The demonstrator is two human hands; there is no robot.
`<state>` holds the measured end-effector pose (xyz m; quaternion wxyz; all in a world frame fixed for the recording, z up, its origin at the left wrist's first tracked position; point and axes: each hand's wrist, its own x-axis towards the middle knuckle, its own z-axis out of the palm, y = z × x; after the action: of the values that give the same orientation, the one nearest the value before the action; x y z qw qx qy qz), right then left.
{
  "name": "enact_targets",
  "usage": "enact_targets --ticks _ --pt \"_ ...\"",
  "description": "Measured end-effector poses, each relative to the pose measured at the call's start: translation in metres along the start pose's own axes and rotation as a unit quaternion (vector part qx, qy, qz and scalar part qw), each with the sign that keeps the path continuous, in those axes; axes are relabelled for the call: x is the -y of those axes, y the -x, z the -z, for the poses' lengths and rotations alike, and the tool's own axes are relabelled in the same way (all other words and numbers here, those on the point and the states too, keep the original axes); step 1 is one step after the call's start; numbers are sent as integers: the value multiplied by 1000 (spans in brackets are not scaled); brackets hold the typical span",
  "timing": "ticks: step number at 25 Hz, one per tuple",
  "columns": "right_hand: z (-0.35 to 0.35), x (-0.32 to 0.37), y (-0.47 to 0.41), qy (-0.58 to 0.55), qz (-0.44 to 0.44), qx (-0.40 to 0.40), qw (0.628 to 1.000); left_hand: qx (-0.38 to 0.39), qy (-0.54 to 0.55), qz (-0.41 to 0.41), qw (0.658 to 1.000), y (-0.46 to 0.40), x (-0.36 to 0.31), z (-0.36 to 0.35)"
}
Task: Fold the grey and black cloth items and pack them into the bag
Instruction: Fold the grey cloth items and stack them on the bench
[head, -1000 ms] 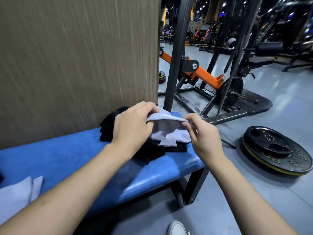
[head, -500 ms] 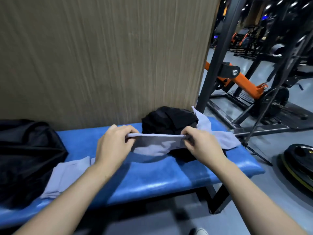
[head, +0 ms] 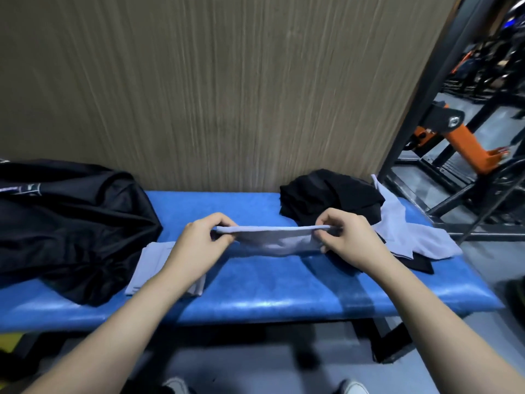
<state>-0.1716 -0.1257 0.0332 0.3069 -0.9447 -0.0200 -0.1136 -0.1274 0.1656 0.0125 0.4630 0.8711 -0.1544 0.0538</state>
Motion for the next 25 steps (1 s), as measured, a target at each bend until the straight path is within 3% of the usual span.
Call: enact_targets --ticks 5,10,14,17,22,25 --pt "-14 -9 -9 48 42 13 998 26 -39 -61 997 0 21 4" --pt "-18 -20 -2 33 67 93 993 73 -143 -118 980 -3 37 3" --pt "-20 -34 10 58 68 179 980 159 -248 -121 948 3 41 -7" --pt "-14 -38 17 49 39 225 972 158 -302 -127 931 8 38 -6" --pt "1 -25 33 -5 -34 245 969 150 -317 -99 931 14 29 -4" --pt "4 -30 33 -39 -32 196 979 148 -316 -118 930 15 31 -4"
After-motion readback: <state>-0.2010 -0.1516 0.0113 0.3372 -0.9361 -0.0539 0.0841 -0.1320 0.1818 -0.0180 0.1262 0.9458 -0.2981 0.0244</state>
